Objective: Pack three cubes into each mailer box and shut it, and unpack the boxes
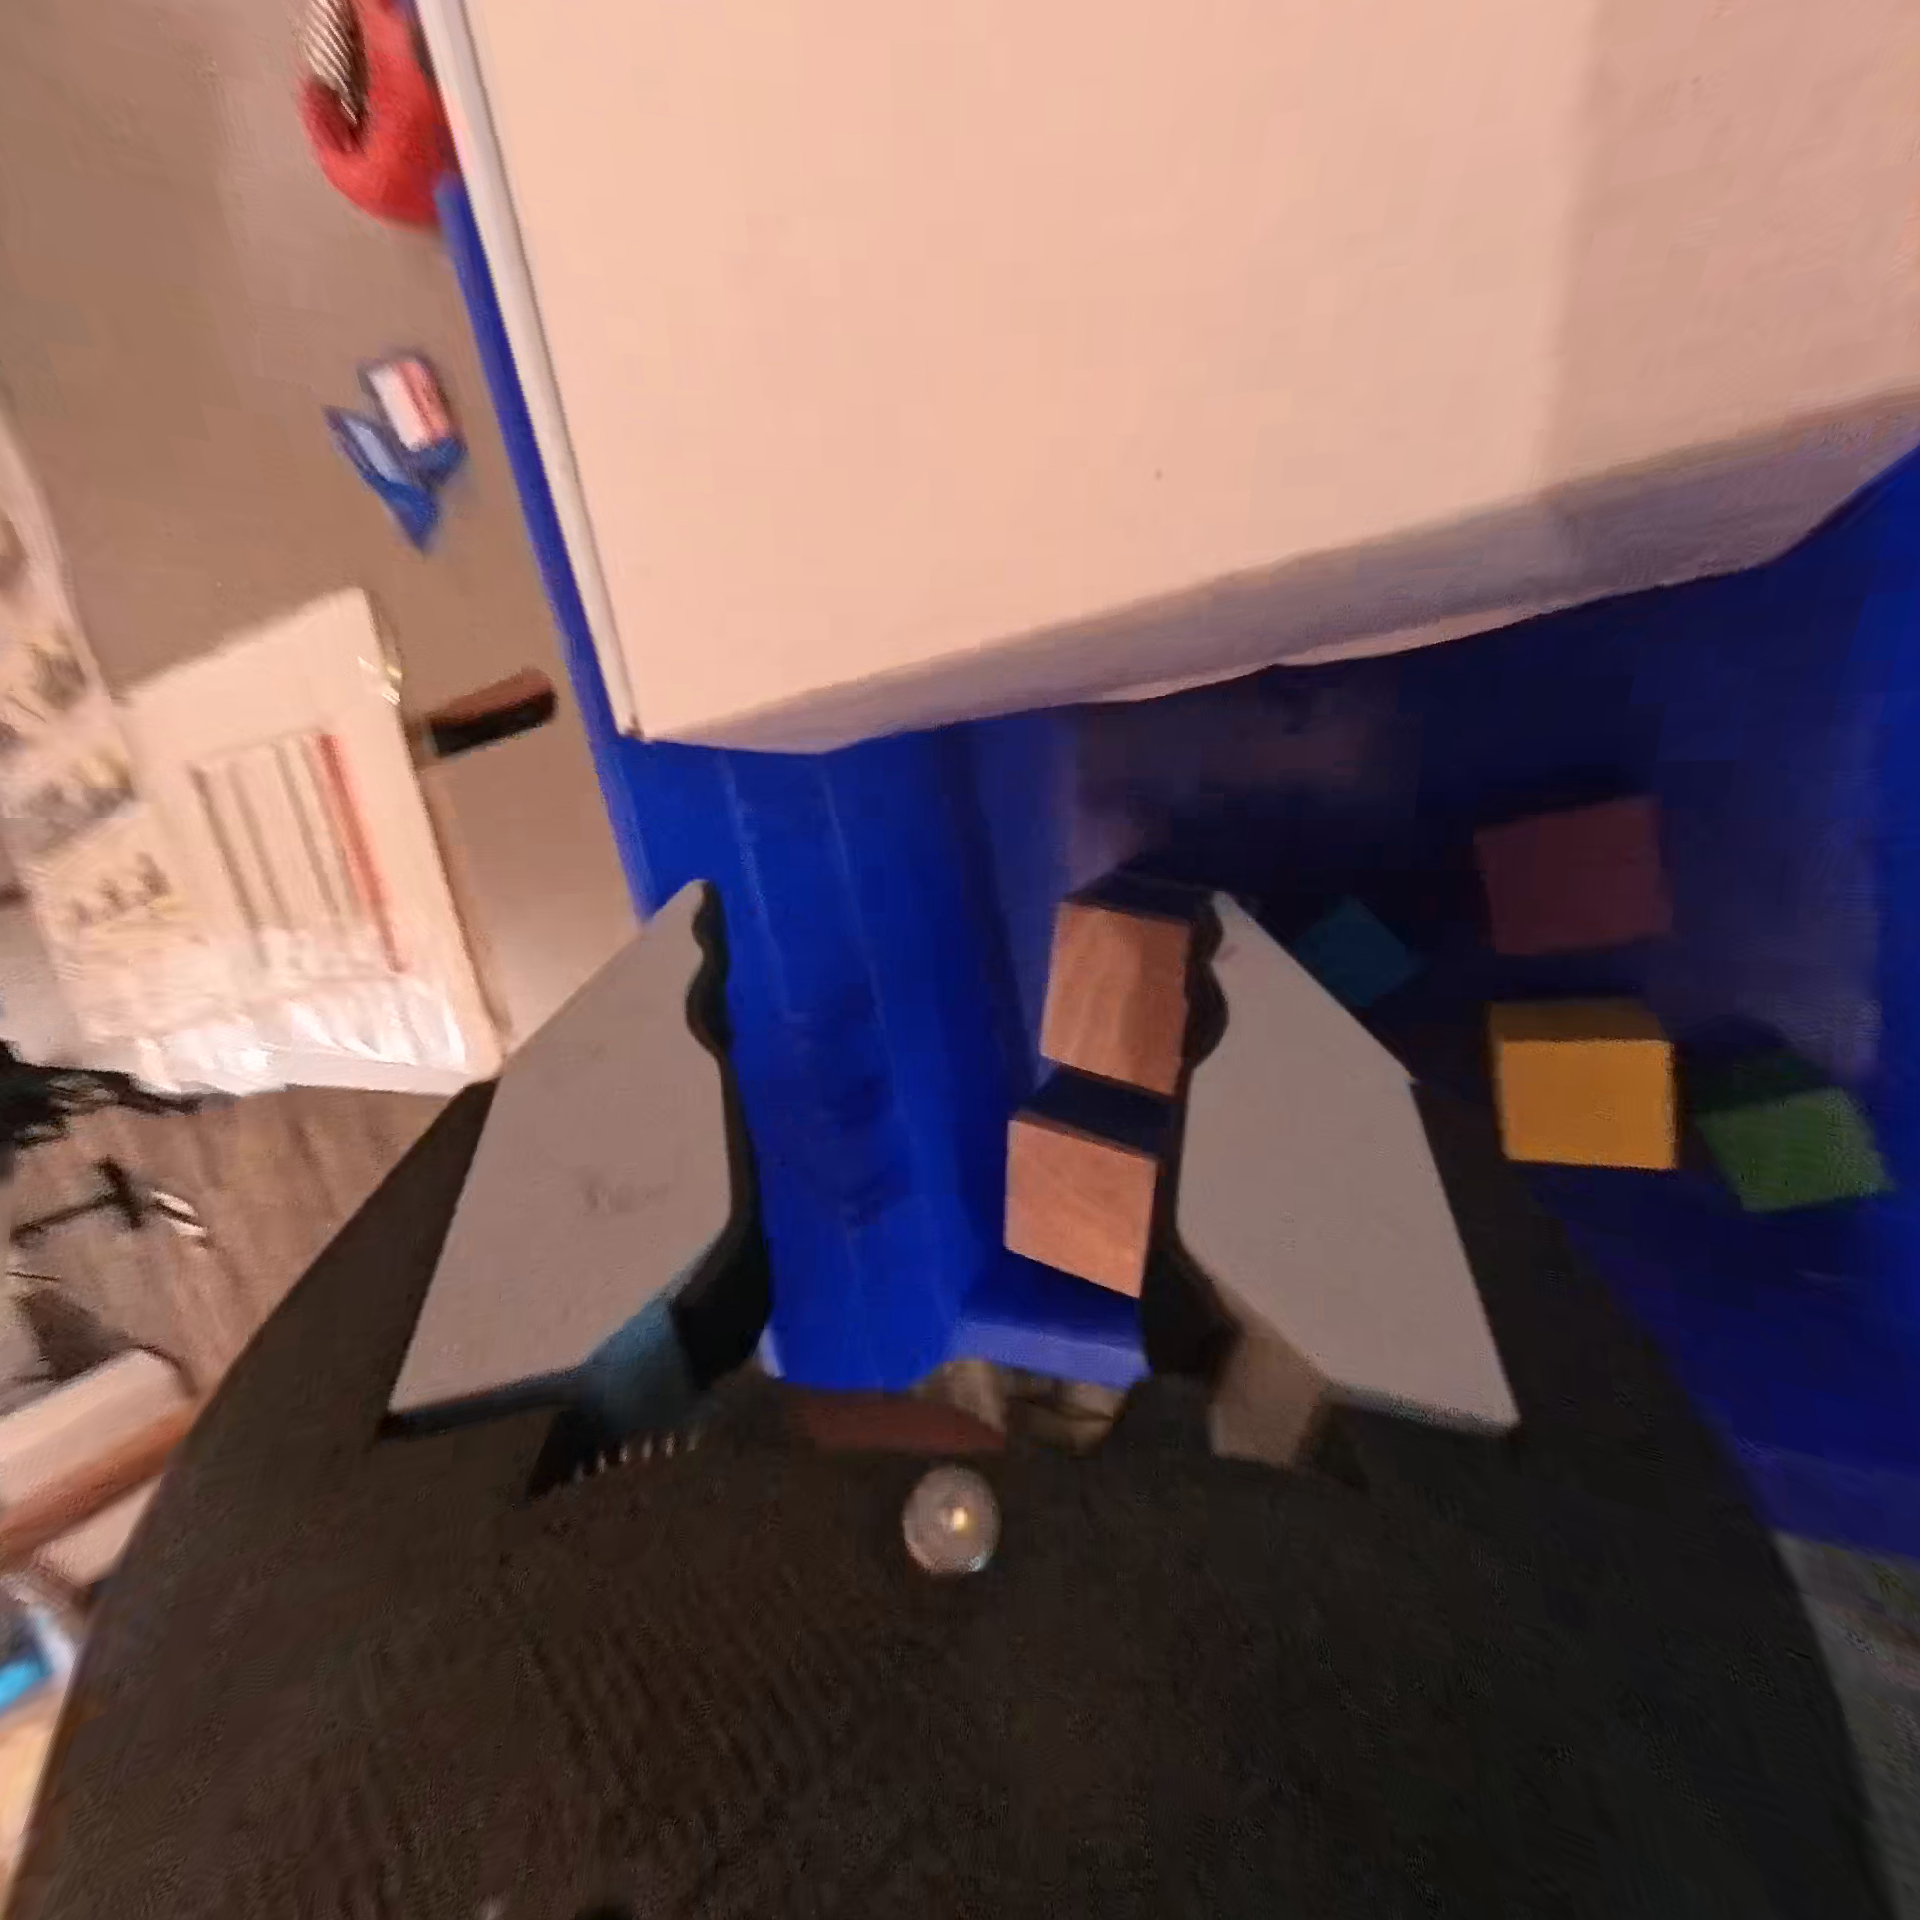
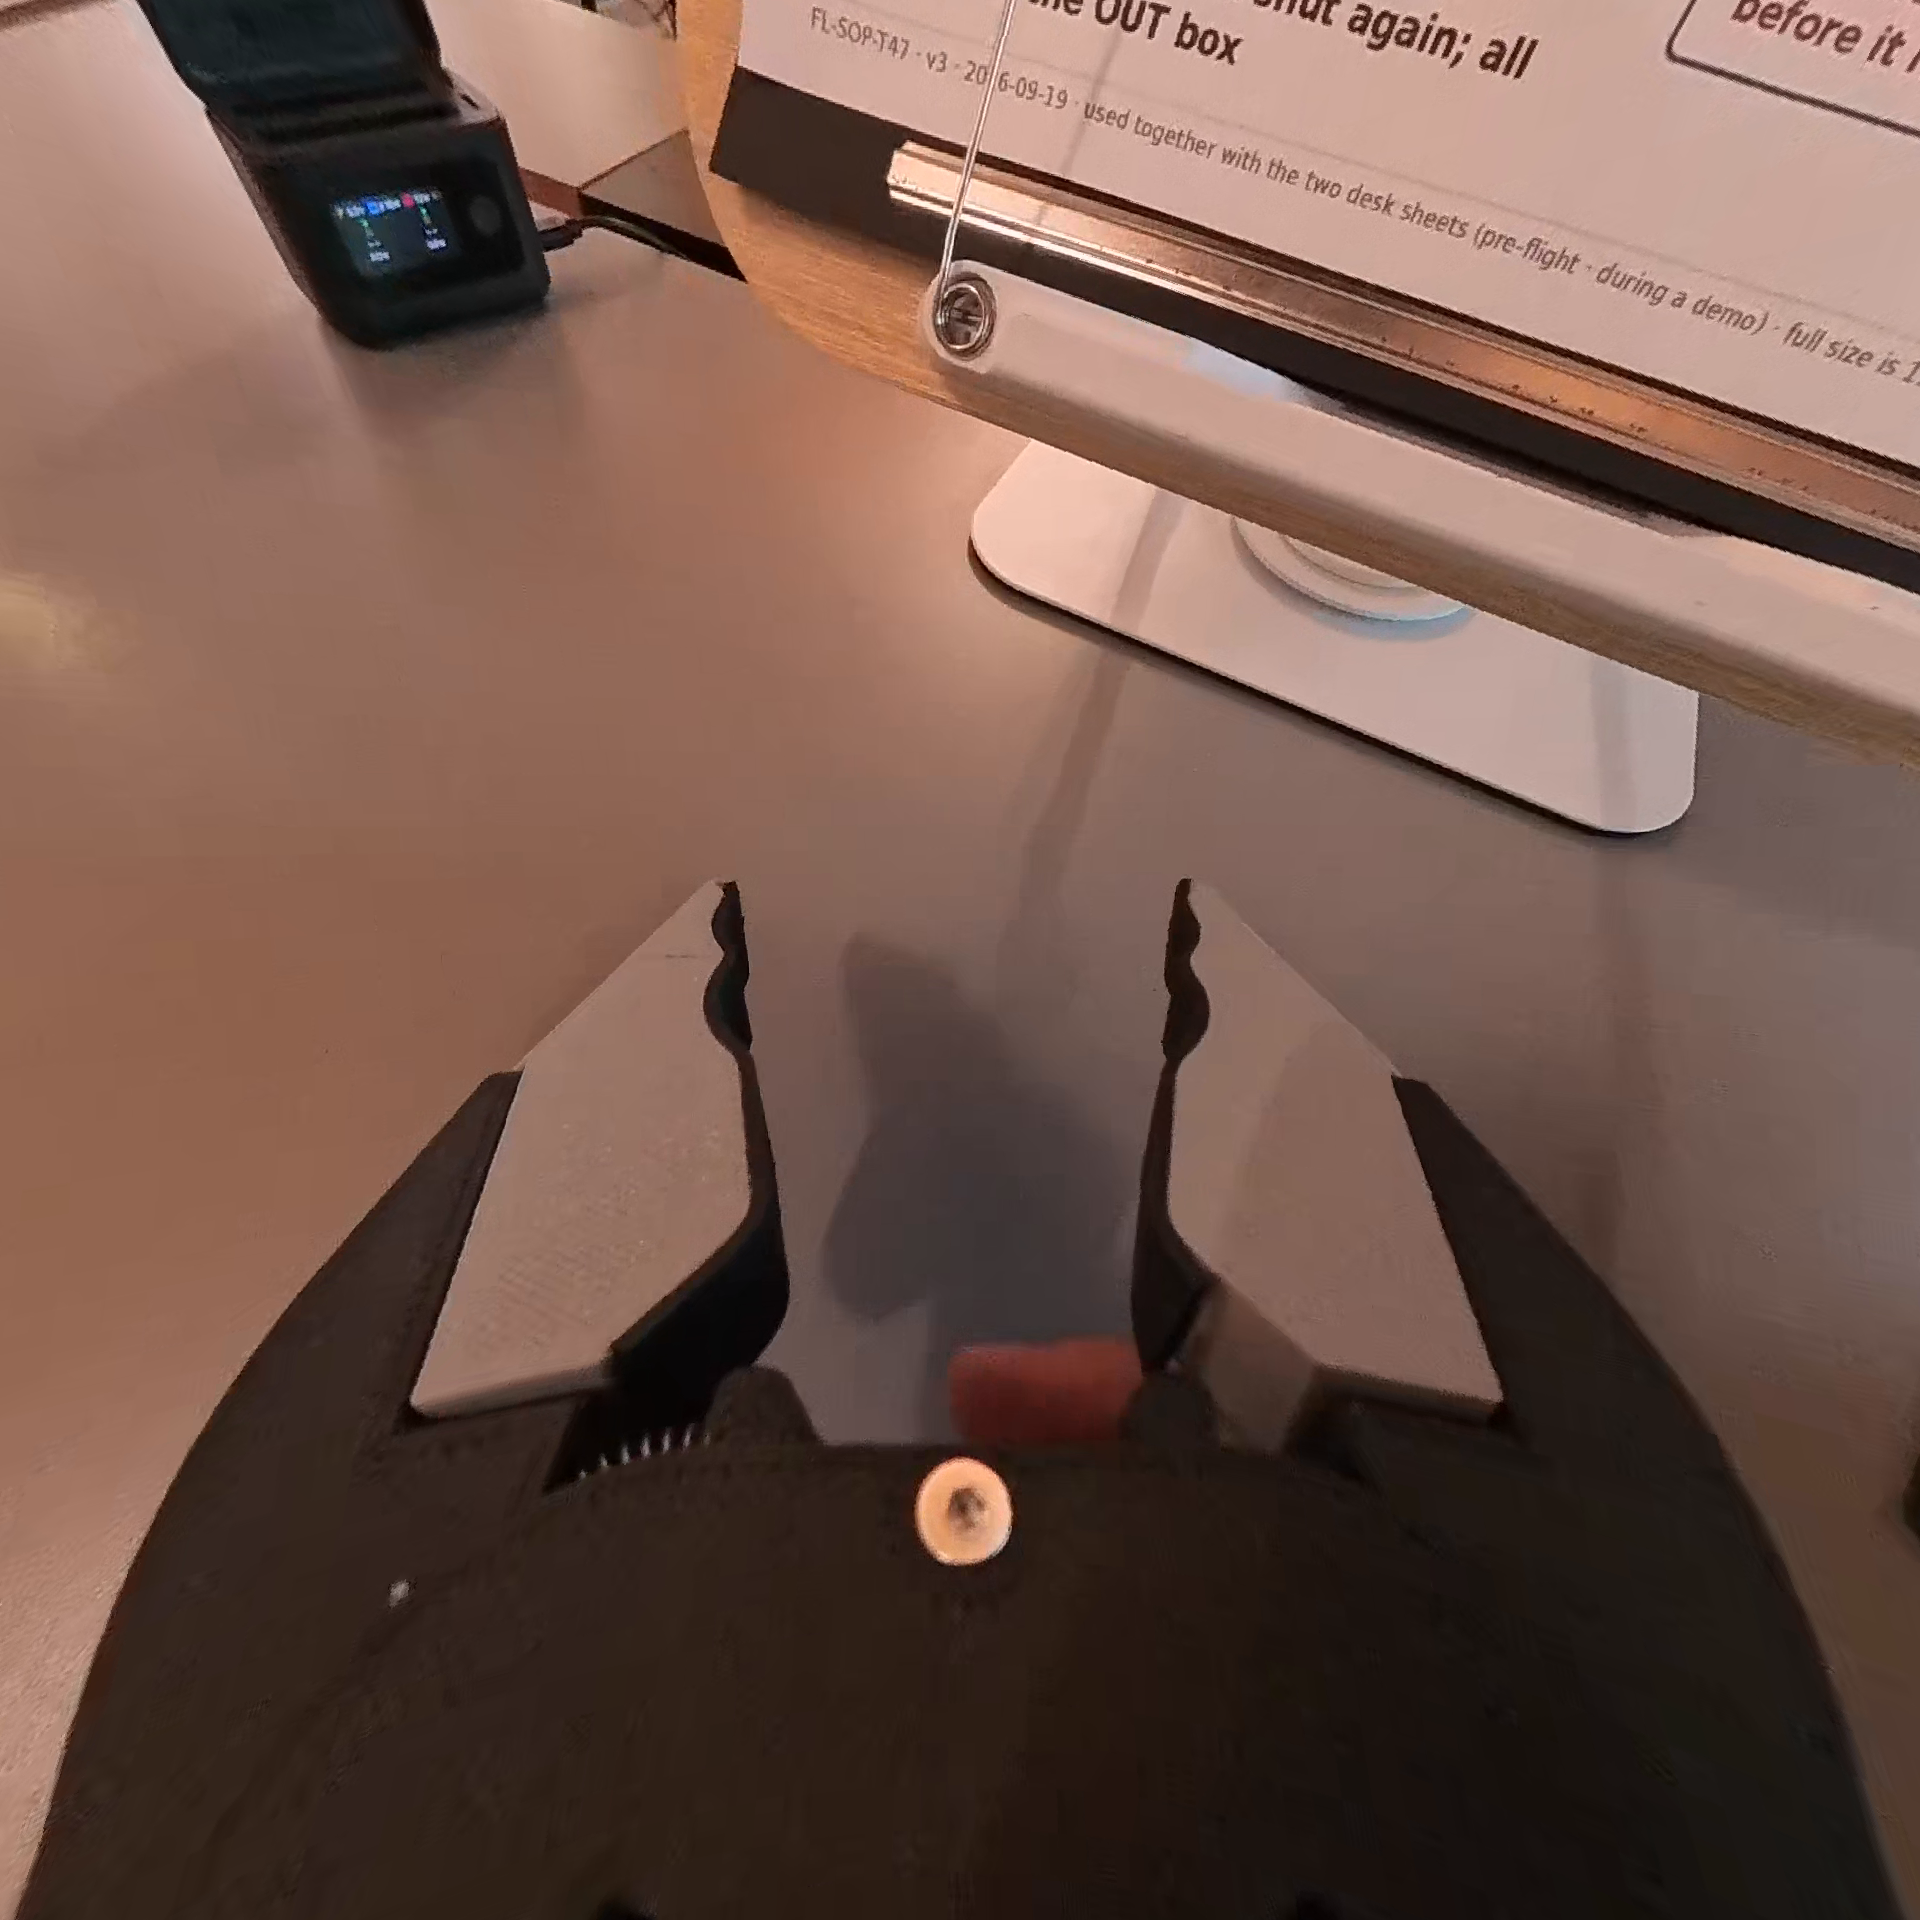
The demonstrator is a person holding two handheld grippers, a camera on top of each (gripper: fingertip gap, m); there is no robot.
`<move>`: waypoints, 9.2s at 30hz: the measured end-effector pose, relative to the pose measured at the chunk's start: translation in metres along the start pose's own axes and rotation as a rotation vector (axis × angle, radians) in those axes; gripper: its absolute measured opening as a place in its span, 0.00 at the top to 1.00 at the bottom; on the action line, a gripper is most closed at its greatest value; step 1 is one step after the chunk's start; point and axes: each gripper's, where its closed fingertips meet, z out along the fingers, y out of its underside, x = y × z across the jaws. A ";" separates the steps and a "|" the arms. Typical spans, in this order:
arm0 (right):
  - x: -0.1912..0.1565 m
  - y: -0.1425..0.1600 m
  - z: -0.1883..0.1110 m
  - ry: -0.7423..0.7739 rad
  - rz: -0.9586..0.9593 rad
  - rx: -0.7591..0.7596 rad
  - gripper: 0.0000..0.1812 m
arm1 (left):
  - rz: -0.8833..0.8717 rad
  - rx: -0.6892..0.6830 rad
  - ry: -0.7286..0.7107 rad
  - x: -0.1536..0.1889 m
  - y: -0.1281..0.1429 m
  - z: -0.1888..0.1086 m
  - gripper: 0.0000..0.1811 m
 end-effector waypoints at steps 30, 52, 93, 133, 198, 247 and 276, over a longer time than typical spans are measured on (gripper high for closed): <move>-0.009 0.003 0.001 -0.005 -0.055 -0.027 0.58 | 0.529 0.612 -0.534 0.005 -0.101 -0.032 0.55; -0.014 0.004 0.000 -0.029 -0.053 -0.029 0.58 | 0.558 0.620 -0.691 -0.013 -0.140 -0.070 0.66; 0.095 -0.003 -0.016 -0.081 0.211 0.122 0.81 | 0.228 0.780 0.235 0.291 -0.331 -0.032 1.00; 0.021 0.052 -0.088 -0.290 -0.035 -0.122 1.00 | 0.412 0.632 0.592 0.352 -0.288 -0.043 1.00; 0.064 0.014 -0.025 -0.083 -0.059 0.045 0.87 | 0.026 0.948 0.340 0.296 -0.363 -0.047 0.93; -0.026 0.109 -0.160 -1.025 -0.560 -0.217 1.00 | 0.848 0.893 0.947 0.380 -0.219 -0.092 0.95; 0.002 0.059 -0.189 -1.083 -0.256 -0.038 0.92 | 0.632 0.891 1.392 0.345 -0.192 -0.146 0.90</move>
